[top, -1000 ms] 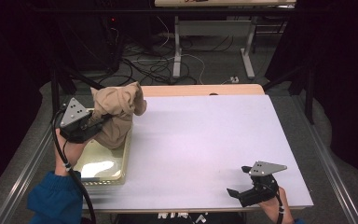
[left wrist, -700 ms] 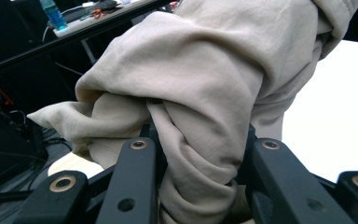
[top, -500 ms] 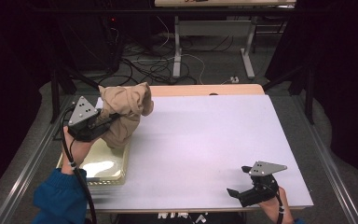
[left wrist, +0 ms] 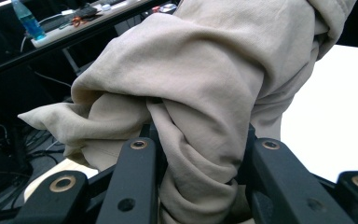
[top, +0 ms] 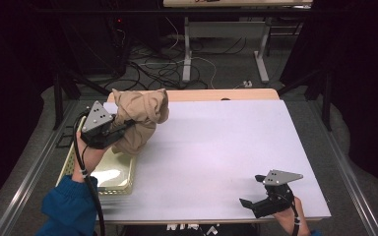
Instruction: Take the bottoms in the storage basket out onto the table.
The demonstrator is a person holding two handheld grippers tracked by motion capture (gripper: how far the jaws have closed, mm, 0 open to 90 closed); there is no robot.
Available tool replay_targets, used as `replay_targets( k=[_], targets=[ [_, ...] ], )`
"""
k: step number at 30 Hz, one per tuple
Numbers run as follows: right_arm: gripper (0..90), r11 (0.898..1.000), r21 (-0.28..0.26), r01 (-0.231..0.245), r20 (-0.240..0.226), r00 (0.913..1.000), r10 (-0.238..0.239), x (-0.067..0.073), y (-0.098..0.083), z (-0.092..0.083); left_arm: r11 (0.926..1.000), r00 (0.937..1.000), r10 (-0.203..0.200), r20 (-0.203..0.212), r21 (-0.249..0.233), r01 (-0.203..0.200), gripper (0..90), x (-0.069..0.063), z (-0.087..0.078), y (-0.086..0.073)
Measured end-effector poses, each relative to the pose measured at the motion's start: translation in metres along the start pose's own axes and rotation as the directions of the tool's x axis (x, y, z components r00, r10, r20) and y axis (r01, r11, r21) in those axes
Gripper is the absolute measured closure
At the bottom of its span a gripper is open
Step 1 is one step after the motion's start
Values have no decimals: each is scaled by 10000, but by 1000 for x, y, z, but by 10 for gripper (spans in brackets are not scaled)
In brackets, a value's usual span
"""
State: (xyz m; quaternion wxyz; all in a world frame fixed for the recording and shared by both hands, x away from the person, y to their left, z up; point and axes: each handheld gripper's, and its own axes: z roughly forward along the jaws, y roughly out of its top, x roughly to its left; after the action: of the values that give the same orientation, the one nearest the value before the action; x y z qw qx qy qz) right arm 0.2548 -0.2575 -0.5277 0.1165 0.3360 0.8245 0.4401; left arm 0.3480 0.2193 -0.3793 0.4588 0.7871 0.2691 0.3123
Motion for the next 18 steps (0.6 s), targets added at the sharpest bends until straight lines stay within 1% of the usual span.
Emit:
replay_targets(
  k=[10,13,18],
  targets=[
    [3,10000,2,-12,4,10000,12,0,0,0,9998,9995,66,315,-208,-59,714,-8,6,7],
    [3,10000,-8,-20,-29,10000,20,0,0,0,9998,9990,54,444,-204,-45,714,-11,9,8],
    [3,10000,-10,-5,-40,10000,5,0,0,0,9998,9983,140,570,-148,-132,714,-15,14,10]
  ],
)
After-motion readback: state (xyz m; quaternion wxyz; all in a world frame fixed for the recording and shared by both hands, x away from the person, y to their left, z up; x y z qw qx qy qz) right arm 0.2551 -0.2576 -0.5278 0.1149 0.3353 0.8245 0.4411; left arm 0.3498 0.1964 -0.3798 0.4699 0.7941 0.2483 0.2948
